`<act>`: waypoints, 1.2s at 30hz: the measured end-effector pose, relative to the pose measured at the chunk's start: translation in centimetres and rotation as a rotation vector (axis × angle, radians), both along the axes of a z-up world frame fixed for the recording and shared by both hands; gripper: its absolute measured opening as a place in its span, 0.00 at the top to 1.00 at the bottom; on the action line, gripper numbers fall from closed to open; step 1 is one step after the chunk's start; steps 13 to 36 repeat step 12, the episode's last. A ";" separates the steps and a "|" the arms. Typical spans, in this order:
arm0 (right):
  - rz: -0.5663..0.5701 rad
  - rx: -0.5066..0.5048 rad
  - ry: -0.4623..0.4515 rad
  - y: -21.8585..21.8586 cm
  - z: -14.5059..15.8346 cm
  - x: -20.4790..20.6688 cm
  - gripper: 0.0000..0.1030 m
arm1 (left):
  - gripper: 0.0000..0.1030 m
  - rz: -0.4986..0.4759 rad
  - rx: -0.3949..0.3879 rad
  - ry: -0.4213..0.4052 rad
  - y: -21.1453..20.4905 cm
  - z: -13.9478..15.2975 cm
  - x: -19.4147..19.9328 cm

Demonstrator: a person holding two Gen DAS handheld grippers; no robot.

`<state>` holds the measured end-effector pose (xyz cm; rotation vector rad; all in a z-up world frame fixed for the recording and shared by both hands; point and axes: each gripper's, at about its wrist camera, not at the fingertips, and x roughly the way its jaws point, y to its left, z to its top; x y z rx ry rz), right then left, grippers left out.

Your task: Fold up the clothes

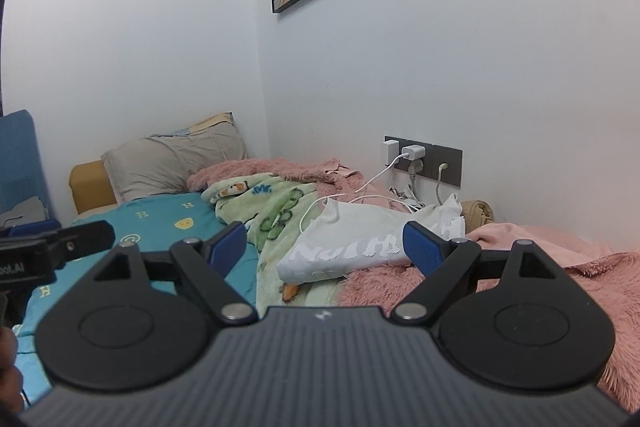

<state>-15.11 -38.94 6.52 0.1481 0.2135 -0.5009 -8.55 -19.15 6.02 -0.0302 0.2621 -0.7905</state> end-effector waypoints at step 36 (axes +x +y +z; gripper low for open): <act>-0.004 0.010 -0.001 -0.3 0.4 -0.7 0.16 | 0.00 0.023 -0.005 -0.011 0.0 0.3 -0.6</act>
